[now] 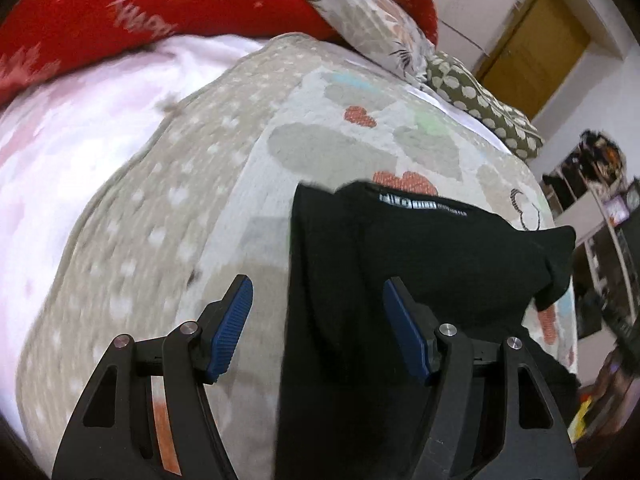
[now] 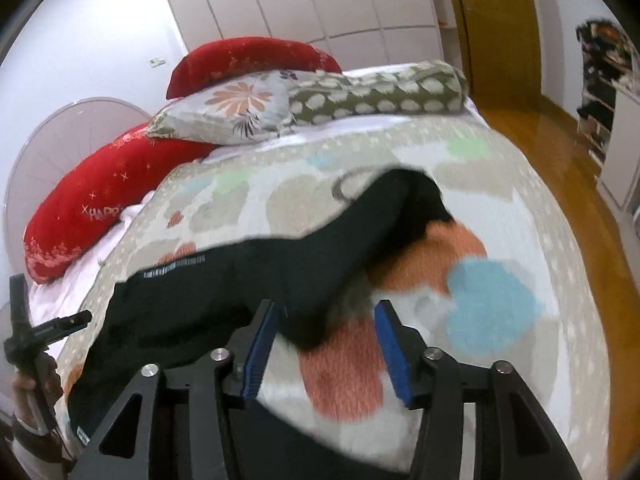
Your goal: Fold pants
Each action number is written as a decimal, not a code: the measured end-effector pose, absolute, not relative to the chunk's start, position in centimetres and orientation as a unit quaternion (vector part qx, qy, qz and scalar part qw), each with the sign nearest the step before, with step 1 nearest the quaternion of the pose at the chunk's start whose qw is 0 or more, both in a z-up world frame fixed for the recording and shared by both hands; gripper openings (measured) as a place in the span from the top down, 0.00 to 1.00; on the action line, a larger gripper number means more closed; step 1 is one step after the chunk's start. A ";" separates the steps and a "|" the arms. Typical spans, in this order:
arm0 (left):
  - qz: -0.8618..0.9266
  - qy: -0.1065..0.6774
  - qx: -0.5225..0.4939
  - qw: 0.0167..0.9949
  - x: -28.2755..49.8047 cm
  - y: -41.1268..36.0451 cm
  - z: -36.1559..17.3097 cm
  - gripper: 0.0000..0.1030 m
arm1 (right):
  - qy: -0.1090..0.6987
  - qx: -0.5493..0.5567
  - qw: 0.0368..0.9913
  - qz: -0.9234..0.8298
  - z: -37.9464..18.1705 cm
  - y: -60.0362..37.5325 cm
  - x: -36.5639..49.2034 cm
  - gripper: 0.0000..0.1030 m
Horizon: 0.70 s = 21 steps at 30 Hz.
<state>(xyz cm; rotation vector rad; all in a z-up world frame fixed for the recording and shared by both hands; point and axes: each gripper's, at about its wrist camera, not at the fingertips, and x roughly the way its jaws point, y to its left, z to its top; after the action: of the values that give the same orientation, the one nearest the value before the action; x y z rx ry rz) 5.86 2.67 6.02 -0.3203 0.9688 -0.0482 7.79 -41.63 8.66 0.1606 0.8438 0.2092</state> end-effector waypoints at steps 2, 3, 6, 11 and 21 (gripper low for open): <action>-0.032 0.468 -0.136 0.873 7.8 2.6 5.6 0.34 | 0.410 0.073 0.903 0.110 9.0 -40.8 9.4 0.42; -0.032 0.471 -0.132 0.872 8.5 2.6 5.4 0.34 | 0.410 0.071 0.902 0.116 9.0 -40.3 10.0 0.42; -0.045 0.483 -0.131 0.865 10.6 2.6 4.4 0.34 | 0.414 0.065 0.895 0.150 8.6 -38.3 11.2 0.41; -0.066 0.489 -0.135 0.860 13.2 2.3 3.0 0.34 | 0.425 0.010 0.894 0.144 7.2 -35.9 12.9 0.41; -0.084 0.497 -0.064 0.861 16.4 -0.4 1.8 0.21 | 0.438 -0.079 0.887 0.123 6.1 -37.4 19.3 0.31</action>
<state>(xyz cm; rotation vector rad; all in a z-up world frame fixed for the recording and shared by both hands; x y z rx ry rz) 16.44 -0.35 1.80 -0.1343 1.0433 -0.1772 19.28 -37.37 6.10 -0.1651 0.9103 0.2562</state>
